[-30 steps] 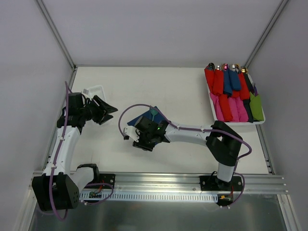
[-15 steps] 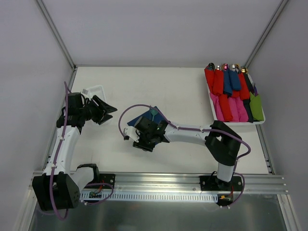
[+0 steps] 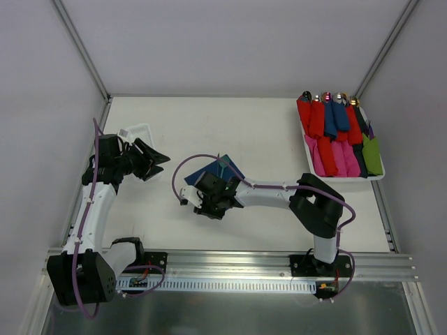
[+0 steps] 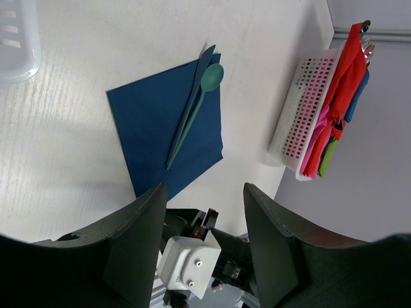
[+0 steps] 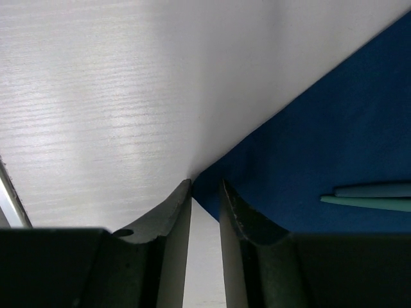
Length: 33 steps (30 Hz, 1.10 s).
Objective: Place the utensils on the paper napkin and roll it up
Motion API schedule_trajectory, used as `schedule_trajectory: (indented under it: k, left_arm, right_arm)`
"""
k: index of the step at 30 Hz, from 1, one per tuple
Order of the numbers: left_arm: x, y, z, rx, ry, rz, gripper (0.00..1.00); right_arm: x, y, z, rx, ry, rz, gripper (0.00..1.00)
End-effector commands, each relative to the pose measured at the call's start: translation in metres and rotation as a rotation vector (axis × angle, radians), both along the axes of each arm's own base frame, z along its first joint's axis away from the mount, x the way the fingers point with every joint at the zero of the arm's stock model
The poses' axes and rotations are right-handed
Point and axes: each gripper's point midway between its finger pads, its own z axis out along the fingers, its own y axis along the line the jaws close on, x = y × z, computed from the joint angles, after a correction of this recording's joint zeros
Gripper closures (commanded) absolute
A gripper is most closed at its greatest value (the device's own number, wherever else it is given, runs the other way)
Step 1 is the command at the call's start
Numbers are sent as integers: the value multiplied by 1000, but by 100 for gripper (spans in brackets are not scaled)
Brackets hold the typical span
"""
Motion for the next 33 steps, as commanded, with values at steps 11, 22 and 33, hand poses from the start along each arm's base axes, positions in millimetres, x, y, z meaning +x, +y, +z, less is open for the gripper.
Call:
schedule_trajectory:
  k: [11, 22, 33]
  left_arm:
    - [-5, 0, 8, 25, -59, -48, 41]
    - [-25, -1, -27, 80, -50, -119, 10]
    - [-38, -9, -49, 69, -47, -184, 15]
  right_arm:
    - [-13, 0, 41, 76, 76, 24, 100]
    - [-1, 3, 50, 113, 246, 34, 100]
    - [33, -4, 59, 157, 402, -41, 100]
